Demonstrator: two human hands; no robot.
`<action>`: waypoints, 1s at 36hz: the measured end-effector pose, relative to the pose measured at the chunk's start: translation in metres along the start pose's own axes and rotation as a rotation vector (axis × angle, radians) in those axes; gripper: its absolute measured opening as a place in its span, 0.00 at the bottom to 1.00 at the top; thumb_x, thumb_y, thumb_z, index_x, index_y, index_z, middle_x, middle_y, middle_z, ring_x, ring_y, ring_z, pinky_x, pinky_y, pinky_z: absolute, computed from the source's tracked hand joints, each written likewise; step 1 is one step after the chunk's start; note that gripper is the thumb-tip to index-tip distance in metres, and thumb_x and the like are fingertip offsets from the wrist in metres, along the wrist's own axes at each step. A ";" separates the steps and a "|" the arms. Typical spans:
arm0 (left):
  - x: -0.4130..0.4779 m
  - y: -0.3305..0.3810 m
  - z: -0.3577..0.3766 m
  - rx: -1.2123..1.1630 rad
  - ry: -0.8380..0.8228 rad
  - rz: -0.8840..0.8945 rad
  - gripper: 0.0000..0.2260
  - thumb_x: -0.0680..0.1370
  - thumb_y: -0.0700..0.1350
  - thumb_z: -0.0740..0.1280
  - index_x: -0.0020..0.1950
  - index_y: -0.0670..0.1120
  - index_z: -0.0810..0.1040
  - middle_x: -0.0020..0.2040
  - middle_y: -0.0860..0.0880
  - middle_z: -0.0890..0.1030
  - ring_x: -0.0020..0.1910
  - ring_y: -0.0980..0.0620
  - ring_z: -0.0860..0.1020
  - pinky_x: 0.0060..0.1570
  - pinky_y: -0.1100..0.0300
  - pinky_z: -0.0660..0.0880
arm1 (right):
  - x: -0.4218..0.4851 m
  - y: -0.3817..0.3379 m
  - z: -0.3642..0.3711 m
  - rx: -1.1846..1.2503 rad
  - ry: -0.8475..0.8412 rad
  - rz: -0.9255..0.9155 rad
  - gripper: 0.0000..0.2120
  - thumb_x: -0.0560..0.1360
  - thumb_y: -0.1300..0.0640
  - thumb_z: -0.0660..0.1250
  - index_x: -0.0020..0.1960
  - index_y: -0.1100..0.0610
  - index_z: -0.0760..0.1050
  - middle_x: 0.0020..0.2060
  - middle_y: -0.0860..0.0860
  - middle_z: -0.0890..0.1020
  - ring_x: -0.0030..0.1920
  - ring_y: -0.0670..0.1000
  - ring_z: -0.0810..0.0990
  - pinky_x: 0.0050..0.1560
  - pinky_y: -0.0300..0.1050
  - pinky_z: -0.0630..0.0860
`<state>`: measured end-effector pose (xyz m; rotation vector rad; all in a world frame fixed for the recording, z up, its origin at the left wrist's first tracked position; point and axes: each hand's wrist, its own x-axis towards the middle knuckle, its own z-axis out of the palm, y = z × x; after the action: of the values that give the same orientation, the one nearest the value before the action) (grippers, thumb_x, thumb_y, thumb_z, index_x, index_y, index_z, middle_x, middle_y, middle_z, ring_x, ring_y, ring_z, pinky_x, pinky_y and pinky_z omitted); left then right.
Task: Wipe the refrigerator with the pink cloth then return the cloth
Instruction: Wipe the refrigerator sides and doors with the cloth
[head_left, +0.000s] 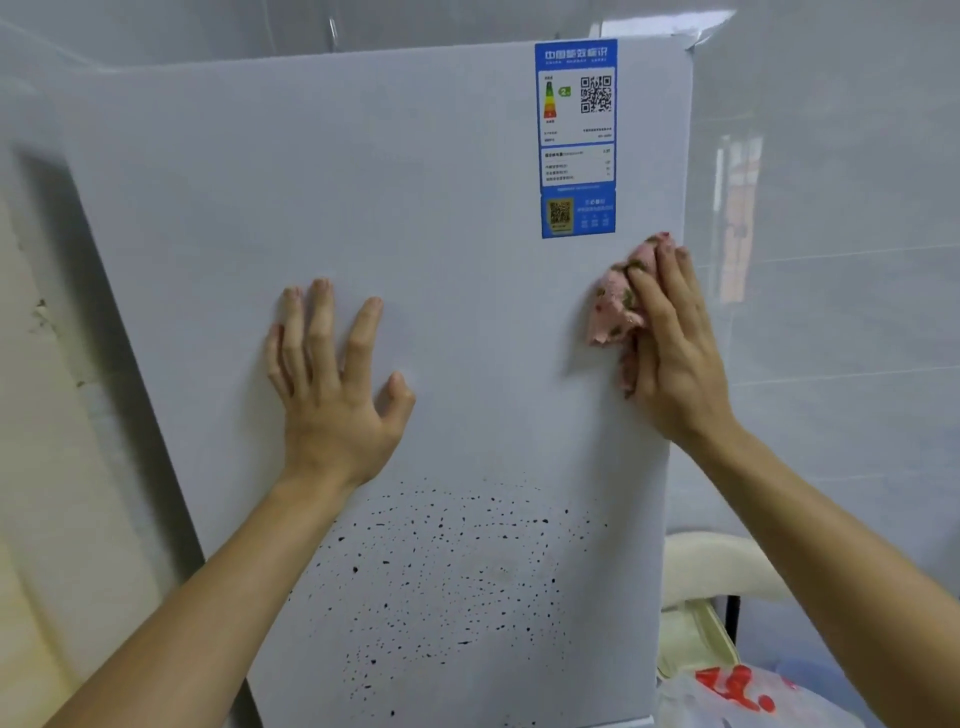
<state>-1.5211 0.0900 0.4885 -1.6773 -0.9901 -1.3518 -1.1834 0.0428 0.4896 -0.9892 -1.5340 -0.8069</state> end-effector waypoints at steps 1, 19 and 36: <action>-0.001 0.000 0.001 -0.003 0.001 0.001 0.30 0.78 0.50 0.66 0.80 0.45 0.68 0.82 0.36 0.60 0.82 0.32 0.55 0.79 0.36 0.52 | 0.001 -0.003 0.003 0.023 0.024 0.038 0.25 0.84 0.69 0.57 0.80 0.64 0.64 0.82 0.62 0.59 0.84 0.63 0.54 0.83 0.63 0.55; -0.002 0.005 -0.017 -0.106 -0.126 -0.064 0.30 0.79 0.49 0.65 0.82 0.47 0.66 0.84 0.39 0.57 0.84 0.36 0.51 0.81 0.37 0.50 | -0.099 -0.053 0.012 0.101 -0.127 0.168 0.22 0.89 0.58 0.49 0.79 0.63 0.68 0.82 0.59 0.62 0.84 0.61 0.57 0.81 0.65 0.58; -0.039 0.012 -0.105 -1.133 -0.676 -0.645 0.18 0.83 0.47 0.70 0.73 0.49 0.75 0.64 0.55 0.84 0.63 0.56 0.82 0.63 0.54 0.80 | -0.081 -0.228 0.064 0.486 -0.249 0.134 0.26 0.83 0.70 0.62 0.80 0.61 0.66 0.83 0.54 0.63 0.84 0.53 0.58 0.81 0.54 0.62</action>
<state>-1.5576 -0.0137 0.4661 -2.9627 -1.3102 -2.0317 -1.4120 -0.0103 0.4015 -0.8348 -1.7441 -0.1990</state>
